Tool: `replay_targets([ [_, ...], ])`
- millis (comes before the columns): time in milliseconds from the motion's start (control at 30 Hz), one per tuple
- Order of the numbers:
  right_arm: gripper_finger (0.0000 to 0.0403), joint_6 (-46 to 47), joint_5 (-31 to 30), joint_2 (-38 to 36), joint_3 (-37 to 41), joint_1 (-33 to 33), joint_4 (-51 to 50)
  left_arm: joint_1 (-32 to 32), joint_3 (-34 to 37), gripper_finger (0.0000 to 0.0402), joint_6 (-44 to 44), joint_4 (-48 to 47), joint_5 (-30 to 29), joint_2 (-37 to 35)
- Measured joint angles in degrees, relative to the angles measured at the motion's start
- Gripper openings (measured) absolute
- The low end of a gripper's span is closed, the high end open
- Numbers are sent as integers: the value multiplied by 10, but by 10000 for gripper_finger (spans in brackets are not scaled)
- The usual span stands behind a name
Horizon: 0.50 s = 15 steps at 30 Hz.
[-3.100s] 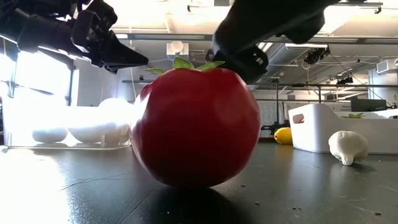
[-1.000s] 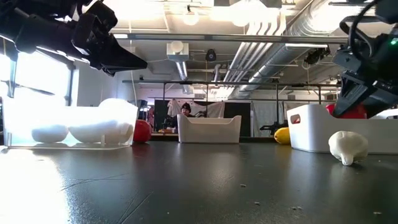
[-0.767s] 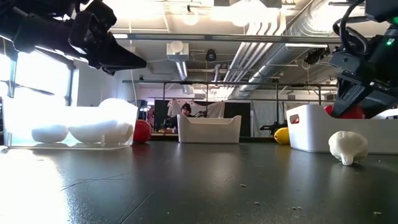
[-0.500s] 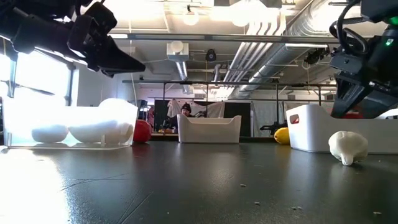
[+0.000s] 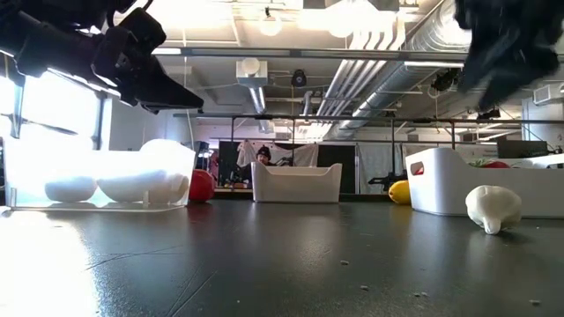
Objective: Sort produce into baskets
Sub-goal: Put the white garlic into the top left white bin
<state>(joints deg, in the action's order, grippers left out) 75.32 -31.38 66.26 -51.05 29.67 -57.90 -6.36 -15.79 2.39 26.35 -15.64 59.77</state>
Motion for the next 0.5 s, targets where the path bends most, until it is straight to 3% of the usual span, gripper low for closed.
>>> replay_targets([
  [133, 233, -88, 2, 35, -42, 31, 55, -10, 0, 0, 0, 0, 0, 0],
  [367, 59, -201, 72, 148, -71, 75, 166, -26, 0, 0, 0, 0, 0, 0],
  [500, 7, -201, 77, 216, -86, 101, 190, -36, 0, 0, 0, 0, 0, 0],
])
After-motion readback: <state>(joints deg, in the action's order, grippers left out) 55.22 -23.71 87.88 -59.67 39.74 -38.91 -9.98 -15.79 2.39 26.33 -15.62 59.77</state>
